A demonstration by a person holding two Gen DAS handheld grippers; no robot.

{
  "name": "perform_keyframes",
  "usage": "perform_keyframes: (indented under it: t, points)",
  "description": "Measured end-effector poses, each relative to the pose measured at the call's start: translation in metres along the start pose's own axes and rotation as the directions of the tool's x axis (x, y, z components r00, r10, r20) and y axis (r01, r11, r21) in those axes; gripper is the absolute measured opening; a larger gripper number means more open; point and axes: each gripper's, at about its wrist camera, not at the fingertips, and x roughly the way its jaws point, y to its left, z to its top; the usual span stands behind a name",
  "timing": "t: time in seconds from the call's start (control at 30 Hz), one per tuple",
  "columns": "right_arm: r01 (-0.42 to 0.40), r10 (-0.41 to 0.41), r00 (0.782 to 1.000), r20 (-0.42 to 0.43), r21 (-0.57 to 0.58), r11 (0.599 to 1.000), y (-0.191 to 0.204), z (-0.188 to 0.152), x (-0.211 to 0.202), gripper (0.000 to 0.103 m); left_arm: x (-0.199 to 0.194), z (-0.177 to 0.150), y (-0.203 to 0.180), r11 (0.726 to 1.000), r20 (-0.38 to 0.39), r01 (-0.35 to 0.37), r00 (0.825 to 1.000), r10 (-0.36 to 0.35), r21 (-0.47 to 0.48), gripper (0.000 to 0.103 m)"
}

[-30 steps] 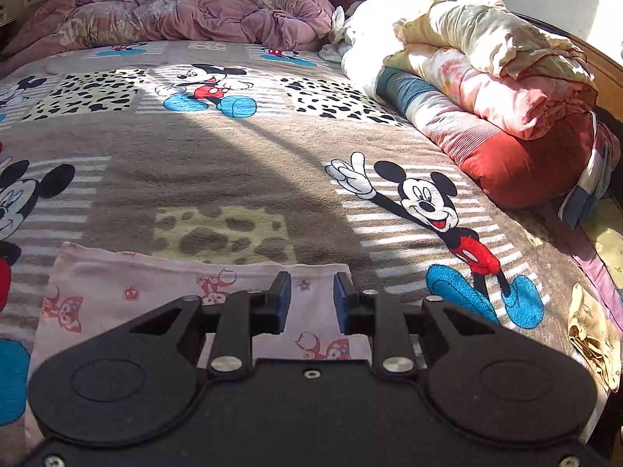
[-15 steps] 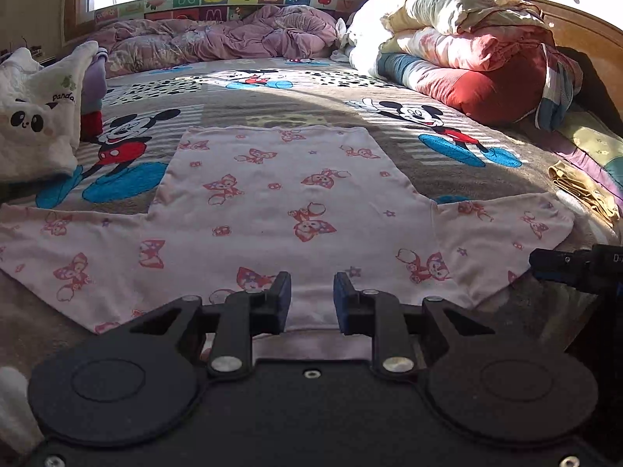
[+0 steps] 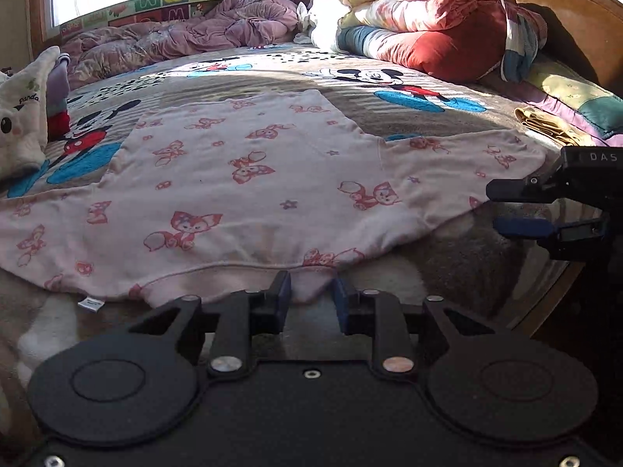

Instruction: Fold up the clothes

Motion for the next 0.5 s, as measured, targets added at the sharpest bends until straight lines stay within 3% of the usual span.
perform_keyframes:
  t: [0.1, 0.17, 0.27, 0.37, 0.5]
  points:
    - [-0.017, 0.015, 1.000, 0.019, 0.086, 0.996, -0.005, -0.002, -0.002, 0.043, -0.014, 0.009, 0.008, 1.000, 0.037, 0.004, 0.999, -0.003, -0.017, 0.023]
    - [-0.015, 0.014, 1.000, 0.013, 0.060, 0.998, 0.003, -0.005, 0.001, 0.045, -0.022, 0.015, 0.016, 0.999, 0.060, -0.022, 0.998, 0.025, -0.041, 0.023]
    - [-0.052, 0.053, 0.998, -0.022, 0.075, 0.996, 0.013, -0.011, 0.010, 0.045, -0.030, 0.022, 0.034, 0.993, 0.067, -0.043, 0.996, 0.051, -0.110, 0.023]
    - [-0.079, 0.092, 0.993, -0.070, 0.165, 0.983, 0.012, -0.022, 0.021, 0.045, -0.039, 0.026, 0.048, 0.985, 0.077, -0.056, 0.995, 0.069, -0.164, 0.023]
    - [-0.091, 0.112, 0.990, -0.083, 0.217, 0.972, 0.016, -0.029, 0.033, 0.045, -0.055, 0.030, 0.047, 0.985, 0.102, -0.055, 0.992, 0.072, -0.161, 0.023]
